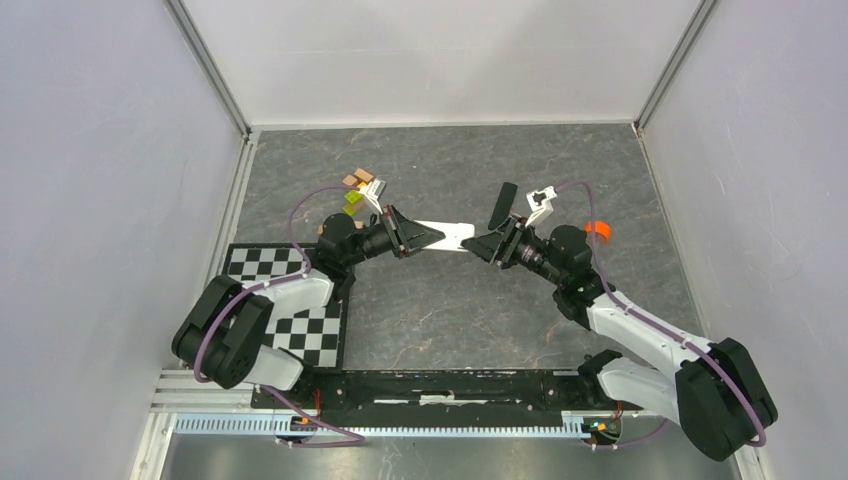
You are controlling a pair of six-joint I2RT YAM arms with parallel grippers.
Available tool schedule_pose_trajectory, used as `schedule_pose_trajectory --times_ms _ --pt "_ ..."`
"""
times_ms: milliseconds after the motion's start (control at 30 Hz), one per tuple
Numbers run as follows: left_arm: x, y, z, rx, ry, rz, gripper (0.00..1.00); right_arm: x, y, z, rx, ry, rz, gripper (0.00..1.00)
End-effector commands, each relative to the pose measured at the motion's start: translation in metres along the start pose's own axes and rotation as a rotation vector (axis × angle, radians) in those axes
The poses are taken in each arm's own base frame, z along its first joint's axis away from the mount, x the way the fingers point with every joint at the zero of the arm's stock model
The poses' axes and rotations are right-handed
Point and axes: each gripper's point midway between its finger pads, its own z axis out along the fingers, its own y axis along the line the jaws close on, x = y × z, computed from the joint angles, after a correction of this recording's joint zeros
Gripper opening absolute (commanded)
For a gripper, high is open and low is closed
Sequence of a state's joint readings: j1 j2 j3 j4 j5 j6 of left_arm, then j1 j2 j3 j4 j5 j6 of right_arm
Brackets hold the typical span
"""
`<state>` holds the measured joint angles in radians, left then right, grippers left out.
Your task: Load the batteries into the remote control
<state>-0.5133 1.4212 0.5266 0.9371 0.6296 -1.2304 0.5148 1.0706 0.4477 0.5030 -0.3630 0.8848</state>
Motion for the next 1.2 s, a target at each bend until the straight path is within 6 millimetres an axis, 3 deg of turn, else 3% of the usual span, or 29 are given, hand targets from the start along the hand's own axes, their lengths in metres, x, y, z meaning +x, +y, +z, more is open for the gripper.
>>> schedule_pose_trajectory --times_ms 0,233,400,633,767,867,1167 --pt "-0.012 -0.031 0.008 0.100 -0.026 0.082 0.02 -0.012 0.005 -0.003 -0.029 -0.064 -0.016 0.56" --pt "-0.010 -0.028 0.007 0.103 -0.020 0.062 0.02 -0.027 0.030 -0.012 -0.178 -0.145 0.039 0.72" --pt "-0.009 -0.032 0.006 0.127 -0.016 0.054 0.02 -0.032 0.030 -0.014 -0.201 -0.171 0.107 0.72" --pt "-0.004 -0.044 0.003 0.180 0.007 0.060 0.02 -0.035 0.021 -0.006 -0.165 -0.175 0.148 0.58" --pt "-0.005 -0.051 0.003 0.211 0.016 0.062 0.02 -0.033 0.022 0.001 -0.180 -0.142 0.134 0.35" --pt "-0.007 -0.053 0.005 0.217 0.012 0.062 0.02 -0.025 0.019 0.001 -0.180 -0.112 0.102 0.25" --pt "-0.010 -0.045 0.009 0.173 0.009 0.122 0.02 -0.013 -0.002 0.003 -0.040 0.000 0.023 0.15"
